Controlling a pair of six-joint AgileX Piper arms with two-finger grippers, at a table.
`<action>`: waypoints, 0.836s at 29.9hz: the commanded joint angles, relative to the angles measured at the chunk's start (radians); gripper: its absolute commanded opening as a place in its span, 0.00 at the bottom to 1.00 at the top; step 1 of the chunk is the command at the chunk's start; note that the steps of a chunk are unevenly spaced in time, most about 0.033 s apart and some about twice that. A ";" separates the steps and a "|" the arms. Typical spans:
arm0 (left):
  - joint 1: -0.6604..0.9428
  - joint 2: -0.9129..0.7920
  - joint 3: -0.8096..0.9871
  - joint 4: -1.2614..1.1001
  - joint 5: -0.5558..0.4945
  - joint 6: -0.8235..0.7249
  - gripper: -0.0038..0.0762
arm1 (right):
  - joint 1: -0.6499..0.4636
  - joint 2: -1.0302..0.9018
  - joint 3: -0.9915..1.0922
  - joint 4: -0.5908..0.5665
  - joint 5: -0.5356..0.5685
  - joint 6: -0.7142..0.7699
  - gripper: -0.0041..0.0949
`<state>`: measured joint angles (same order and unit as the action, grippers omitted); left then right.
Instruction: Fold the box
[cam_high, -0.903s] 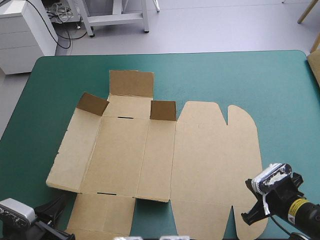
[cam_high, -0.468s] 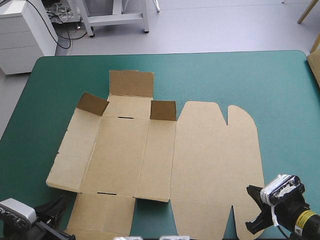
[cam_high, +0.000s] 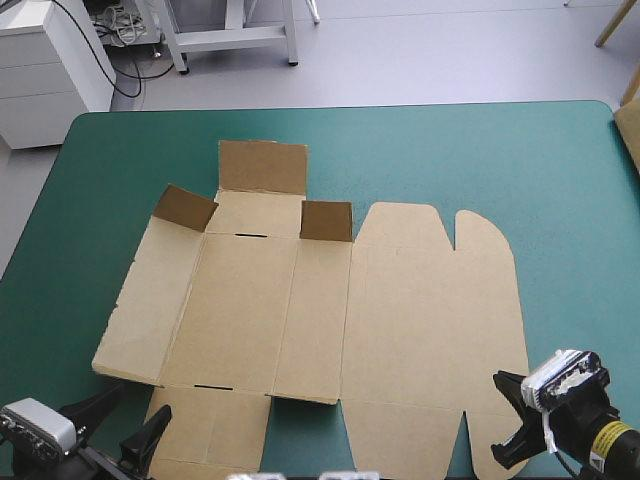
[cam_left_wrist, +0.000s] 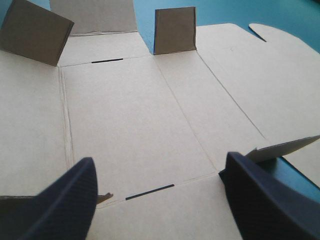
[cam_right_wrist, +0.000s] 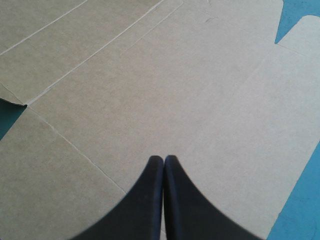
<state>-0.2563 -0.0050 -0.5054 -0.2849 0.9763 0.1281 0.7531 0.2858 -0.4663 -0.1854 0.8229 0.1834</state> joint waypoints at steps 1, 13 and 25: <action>-0.003 0.016 -0.022 -0.040 -0.079 -0.005 0.69 | -0.004 0.008 -0.026 -0.014 -0.068 -0.002 0.03; -0.003 0.339 -0.197 0.087 -0.129 -0.045 0.69 | -0.004 0.008 -0.026 -0.014 -0.068 0.001 0.03; -0.003 0.865 -0.449 0.112 -0.103 -0.076 0.69 | -0.004 0.008 -0.026 -0.014 -0.068 0.001 0.03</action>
<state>-0.2563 0.7674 -0.8788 -0.1615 0.9117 0.0743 0.7531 0.2858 -0.4663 -0.1847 0.8229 0.1834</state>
